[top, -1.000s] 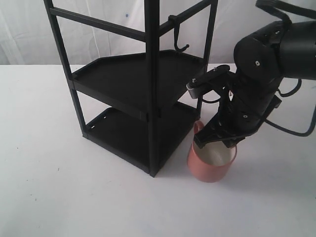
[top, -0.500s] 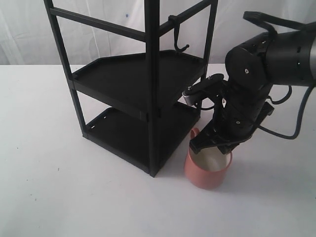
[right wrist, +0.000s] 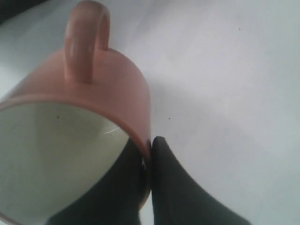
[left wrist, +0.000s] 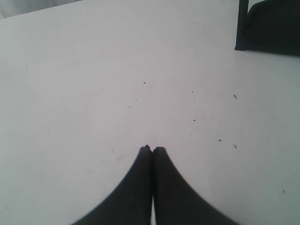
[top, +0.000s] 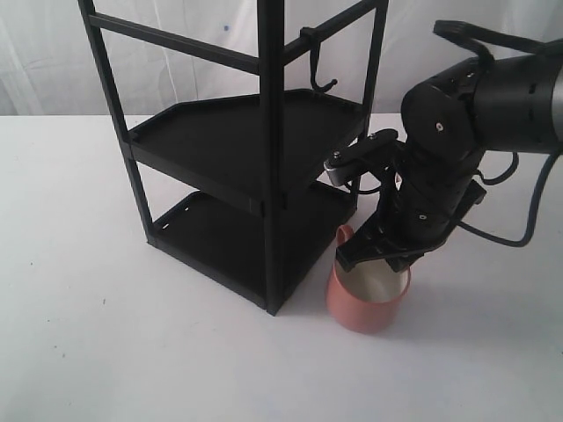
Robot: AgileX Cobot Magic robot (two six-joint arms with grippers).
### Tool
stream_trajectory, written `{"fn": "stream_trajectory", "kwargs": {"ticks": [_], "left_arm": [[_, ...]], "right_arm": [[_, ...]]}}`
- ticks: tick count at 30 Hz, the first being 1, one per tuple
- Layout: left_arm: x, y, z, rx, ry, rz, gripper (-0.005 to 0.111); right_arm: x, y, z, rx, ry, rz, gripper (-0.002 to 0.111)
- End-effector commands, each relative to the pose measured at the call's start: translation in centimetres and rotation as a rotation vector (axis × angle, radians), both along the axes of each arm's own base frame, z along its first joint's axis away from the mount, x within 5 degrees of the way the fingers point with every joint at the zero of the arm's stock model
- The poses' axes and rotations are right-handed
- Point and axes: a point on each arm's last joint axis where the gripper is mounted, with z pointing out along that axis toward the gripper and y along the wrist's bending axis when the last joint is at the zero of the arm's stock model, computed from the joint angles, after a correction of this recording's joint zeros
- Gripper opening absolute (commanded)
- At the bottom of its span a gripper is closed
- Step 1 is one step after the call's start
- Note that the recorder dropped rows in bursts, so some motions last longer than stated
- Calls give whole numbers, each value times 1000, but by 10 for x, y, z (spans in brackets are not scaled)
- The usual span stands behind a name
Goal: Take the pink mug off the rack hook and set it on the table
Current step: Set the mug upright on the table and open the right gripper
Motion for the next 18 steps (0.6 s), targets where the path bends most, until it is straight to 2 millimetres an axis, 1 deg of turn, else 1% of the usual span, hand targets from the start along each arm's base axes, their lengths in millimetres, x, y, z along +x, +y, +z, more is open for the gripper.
{"fn": "stream_trajectory", "kwargs": {"ticks": [1, 8, 10, 13, 14, 18], "left_arm": [[0, 0, -1, -2, 4, 3, 0], [0, 0, -1, -2, 4, 3, 0], [0, 0, -1, -2, 4, 3, 0], [0, 0, -1, -2, 4, 3, 0], [0, 0, -1, -2, 4, 3, 0], [0, 0, -1, -2, 4, 3, 0]], "right_arm": [[1, 1, 3, 11, -13, 2, 0], [1, 2, 2, 14, -10, 7, 0], [1, 2, 2, 15, -8, 17, 5], [0, 2, 1, 19, -4, 25, 17], [0, 2, 1, 20, -3, 25, 19], [-1, 2, 1, 19, 0, 23, 20]]}}
